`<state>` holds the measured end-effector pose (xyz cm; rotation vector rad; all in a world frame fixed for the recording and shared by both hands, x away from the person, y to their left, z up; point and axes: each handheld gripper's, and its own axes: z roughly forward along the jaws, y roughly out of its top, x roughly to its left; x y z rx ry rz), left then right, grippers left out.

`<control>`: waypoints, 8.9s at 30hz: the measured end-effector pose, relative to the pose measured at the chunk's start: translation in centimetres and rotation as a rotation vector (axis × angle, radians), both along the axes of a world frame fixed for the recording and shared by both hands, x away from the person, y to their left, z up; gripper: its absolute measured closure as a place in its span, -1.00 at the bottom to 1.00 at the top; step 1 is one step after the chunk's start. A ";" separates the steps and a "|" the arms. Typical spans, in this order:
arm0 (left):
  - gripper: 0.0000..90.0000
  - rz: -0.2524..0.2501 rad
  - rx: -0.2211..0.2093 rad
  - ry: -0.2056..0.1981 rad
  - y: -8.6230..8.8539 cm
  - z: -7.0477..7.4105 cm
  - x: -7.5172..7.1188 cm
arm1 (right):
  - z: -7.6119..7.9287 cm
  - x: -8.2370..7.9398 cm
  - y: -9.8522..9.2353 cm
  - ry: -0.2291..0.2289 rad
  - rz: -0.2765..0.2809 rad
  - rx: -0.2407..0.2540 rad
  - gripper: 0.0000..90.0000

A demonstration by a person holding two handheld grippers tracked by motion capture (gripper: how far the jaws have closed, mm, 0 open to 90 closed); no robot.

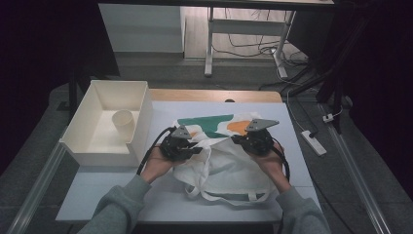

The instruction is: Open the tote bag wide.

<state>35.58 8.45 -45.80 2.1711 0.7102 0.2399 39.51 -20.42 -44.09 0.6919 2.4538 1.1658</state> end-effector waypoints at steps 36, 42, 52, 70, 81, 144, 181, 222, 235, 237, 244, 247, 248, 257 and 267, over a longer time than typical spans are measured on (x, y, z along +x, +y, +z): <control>0.72 0.015 0.017 0.083 0.1 -2.7 2.0 | -4.0 -11.0 4.3 0.193 0.277 -0.074 0.12; 0.72 0.016 0.019 0.085 0.1 -2.7 2.0 | -5.5 -12.2 4.3 0.243 0.311 -0.131 0.14; 0.72 0.014 0.020 0.083 0.1 -2.7 1.9 | -6.5 -12.8 4.7 0.201 0.322 -0.255 0.69; 0.72 0.009 0.007 0.090 0.2 -2.8 2.0 | -2.6 -11.1 3.6 0.042 0.260 -0.175 0.97; 0.72 0.004 0.005 0.081 0.2 -2.8 1.9 | -0.1 -8.6 2.6 -0.030 0.178 -0.111 0.97; 0.69 -0.013 0.006 0.072 0.1 -2.9 1.7 | -4.2 7.8 -3.5 0.069 -0.204 -0.027 0.74; 0.69 -0.019 0.008 0.065 0.1 -2.9 1.6 | 0.5 -5.4 -1.3 0.049 -0.110 -0.217 0.10; 0.68 -0.020 0.012 0.062 0.1 -2.9 1.5 | -3.9 5.4 -7.1 0.039 -0.339 -0.137 0.93; 0.68 -0.021 0.013 0.060 0.1 -2.9 1.5 | 1.2 2.1 -5.7 -0.115 -0.289 -0.039 0.24; 0.68 -0.022 0.014 0.059 0.1 -2.9 1.5 | 2.2 1.1 -4.5 -0.086 -0.216 0.016 0.21; 0.68 -0.022 0.015 0.058 0.1 -2.9 1.4 | 1.0 0.5 -0.8 0.018 -0.079 0.027 0.08; 0.68 -0.022 0.015 0.058 0.1 -2.9 1.4 | 0.4 0.2 0.8 0.043 -0.032 0.019 0.01; 0.68 -0.023 0.015 0.058 0.1 -2.9 1.4 | 0.1 0.1 1.5 0.045 -0.020 0.009 -0.02; 0.68 -0.022 0.022 0.059 0.0 -3.0 1.4 | -1.8 0.9 3.1 0.079 -0.076 0.012 0.08; 0.67 -0.023 0.013 0.060 0.0 -3.0 1.4 | -0.1 -0.3 3.4 -0.005 -0.008 0.017 0.81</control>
